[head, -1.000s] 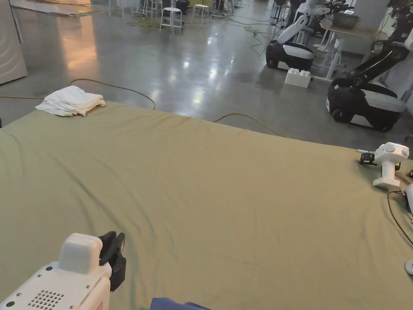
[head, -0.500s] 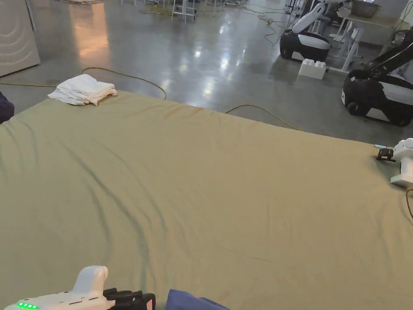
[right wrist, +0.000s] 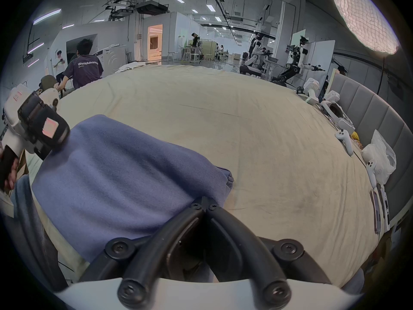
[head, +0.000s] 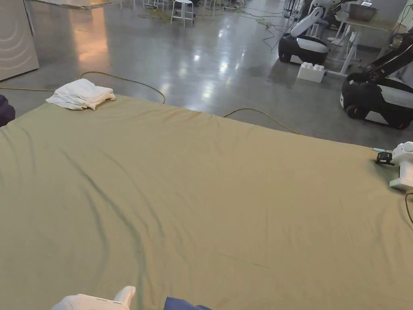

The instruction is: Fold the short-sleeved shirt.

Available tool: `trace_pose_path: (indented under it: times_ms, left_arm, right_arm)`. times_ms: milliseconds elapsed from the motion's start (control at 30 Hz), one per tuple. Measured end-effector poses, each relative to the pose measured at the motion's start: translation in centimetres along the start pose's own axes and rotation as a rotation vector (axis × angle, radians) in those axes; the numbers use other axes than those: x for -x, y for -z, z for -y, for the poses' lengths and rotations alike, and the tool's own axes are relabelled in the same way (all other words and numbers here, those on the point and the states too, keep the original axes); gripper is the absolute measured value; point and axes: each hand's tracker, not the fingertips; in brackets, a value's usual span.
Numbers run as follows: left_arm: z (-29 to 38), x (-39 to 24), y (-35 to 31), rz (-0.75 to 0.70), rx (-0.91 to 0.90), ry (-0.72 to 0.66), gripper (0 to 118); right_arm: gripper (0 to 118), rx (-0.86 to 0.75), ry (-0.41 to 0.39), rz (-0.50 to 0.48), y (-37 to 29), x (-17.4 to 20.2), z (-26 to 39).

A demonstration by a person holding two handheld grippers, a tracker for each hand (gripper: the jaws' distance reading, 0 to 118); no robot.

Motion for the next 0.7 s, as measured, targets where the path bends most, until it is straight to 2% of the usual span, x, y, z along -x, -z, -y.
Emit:
trace_pose_path:
  times_ms: [100, 267, 300, 367, 467, 533, 700]
  left_arm:
    - [0.0, 0.4, 1.3, 0.061, 0.015, -0.013, 75]
    - [-0.1, 0.4, 1.8, 0.083, 0.008, -0.045, 71]
    - [0.1, 0.2, 1.6, 0.08, 0.003, -0.045, 64]
    - [0.5, 0.2, 1.3, 0.011, -0.019, 0.005, 40]
    - [1.4, 1.0, 1.1, 0.077, -0.049, -0.039, 32]
    - [1.9, 0.7, 1.0, 0.073, -0.061, -0.035, 29]
    - [1.4, 0.2, 0.0, 0.128, -0.061, -0.014, 26]
  right_arm:
    - [0, 0.004, 0.001, -0.001, 0.0, 0.0, -0.1]
    - [0, 0.004, 0.004, -0.001, 0.1, -0.1, 0.0]
    - [0, 0.003, 0.007, -0.001, 0.1, -0.1, 0.0]
    - [0, 0.0, 0.018, -0.005, 0.1, -0.1, 0.0]
    - [0, -0.001, 0.021, -0.004, 0.2, 0.1, -0.1]
    - [0, -0.004, 0.014, -0.001, 0.2, 0.3, -0.1]
    - [0, -0.024, -0.027, -0.005, -0.1, 0.3, 0.0]
